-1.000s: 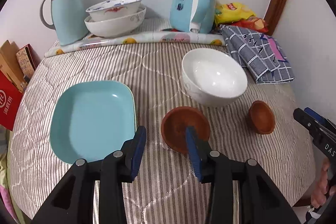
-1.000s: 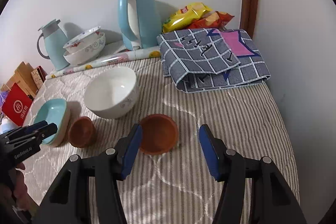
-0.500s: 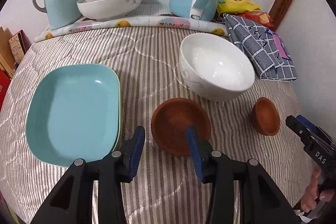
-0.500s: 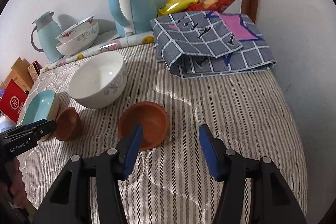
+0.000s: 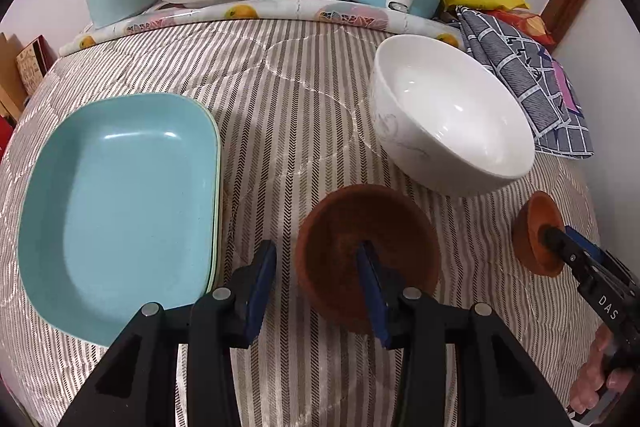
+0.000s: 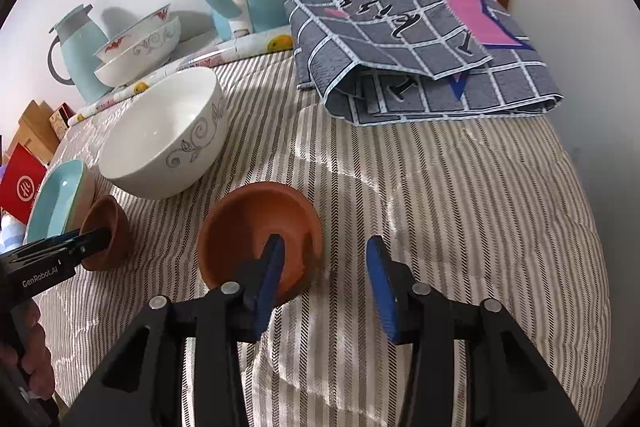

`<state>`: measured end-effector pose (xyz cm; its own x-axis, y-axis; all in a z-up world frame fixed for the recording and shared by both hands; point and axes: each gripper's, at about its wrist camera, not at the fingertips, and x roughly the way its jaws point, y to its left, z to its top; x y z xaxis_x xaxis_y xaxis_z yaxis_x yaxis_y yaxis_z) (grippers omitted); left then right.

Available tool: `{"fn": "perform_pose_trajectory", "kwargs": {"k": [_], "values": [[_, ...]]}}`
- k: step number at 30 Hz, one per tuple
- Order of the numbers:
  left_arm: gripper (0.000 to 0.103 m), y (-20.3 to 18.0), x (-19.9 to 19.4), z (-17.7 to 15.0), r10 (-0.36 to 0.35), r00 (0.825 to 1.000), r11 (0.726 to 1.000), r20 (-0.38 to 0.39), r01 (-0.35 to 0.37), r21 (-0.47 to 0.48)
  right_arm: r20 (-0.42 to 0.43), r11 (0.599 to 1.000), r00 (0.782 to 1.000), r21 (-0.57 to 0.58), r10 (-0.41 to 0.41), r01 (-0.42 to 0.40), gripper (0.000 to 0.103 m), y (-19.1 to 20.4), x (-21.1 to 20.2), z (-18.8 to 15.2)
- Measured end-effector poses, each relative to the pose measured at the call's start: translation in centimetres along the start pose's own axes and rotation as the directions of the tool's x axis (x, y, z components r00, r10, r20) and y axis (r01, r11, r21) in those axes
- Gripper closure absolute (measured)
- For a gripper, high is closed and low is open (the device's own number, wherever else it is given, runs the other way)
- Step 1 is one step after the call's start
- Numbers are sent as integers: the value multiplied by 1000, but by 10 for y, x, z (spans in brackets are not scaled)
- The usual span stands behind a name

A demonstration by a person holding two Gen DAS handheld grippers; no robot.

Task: Organize plates and bowls
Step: 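Grasp a small brown bowl with the right gripper while the left gripper grasps the other brown bowl, then lift the brown bowl toward the white bowl with the right gripper while the left gripper lifts its brown bowl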

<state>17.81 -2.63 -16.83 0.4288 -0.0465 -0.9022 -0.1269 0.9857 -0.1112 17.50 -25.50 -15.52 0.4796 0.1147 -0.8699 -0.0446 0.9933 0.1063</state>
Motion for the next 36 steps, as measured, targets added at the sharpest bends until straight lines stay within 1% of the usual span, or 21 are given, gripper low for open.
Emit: {"fn": "perform_pose_trajectory", "kwargs": {"k": [3, 6, 7, 8, 9, 10, 11, 14, 16, 23, 27, 29, 36], "values": [[63, 0, 2, 1, -10, 1000, 1000, 4, 10, -2, -16, 1000, 1000, -1, 11, -11, 67, 1, 8, 1], [67, -1, 3, 1, -13, 1000, 1000, 8, 12, 6, -41, 1000, 999, 4, 27, -27, 78, 2, 16, 2], [68, -1, 4, 2, -13, 1000, 1000, 9, 13, 8, -46, 999, 998, 6, 35, -35, 79, 2, 18, 2], [71, -1, 4, 2, -14, 1000, 1000, 9, 14, 10, -43, 999, 998, 7, 38, -38, 79, 3, 18, 2], [77, -1, 4, 2, -17, 1000, 1000, 13, 17, 10, -42, 999, 998, 5, 37, -36, 79, 4, 19, 2], [80, -1, 4, 2, -25, 1000, 1000, 14, 25, 10, -41, 999, 999, 4, 36, -35, 83, 4, 19, 3], [82, -1, 4, 2, -31, 999, 999, 13, 31, 6, -40, 999, 998, 3, 38, -38, 87, 5, 19, 3], [89, 1, 3, 2, -27, 999, 1000, 27, 27, 9, -33, 999, 999, -8, 32, -32, 89, 9, 19, 4], [91, 1, 1, 2, -35, 999, 999, 34, 35, 10, -19, 999, 1000, -19, 25, -25, 92, 11, 17, 5], [94, -4, -10, 2, -59, 996, 997, 61, 57, 46, 19, 999, 1000, -40, 14, -13, 95, 17, 6, 6], [94, -7, -18, 2, -66, 995, 996, 76, 62, 64, 36, 998, 999, -61, -11, 13, 95, 21, -4, 7], [94, -8, -24, 3, -72, 993, 995, 91, 66, 69, 50, 998, 998, -63, -24, 27, 95, 20, -11, 6], [94, -7, -53, 8, -86, 986, 994, 144, 74, 84, 93, 998, 995, -44, -33, 38, 95, 18, -38, 8]]}}
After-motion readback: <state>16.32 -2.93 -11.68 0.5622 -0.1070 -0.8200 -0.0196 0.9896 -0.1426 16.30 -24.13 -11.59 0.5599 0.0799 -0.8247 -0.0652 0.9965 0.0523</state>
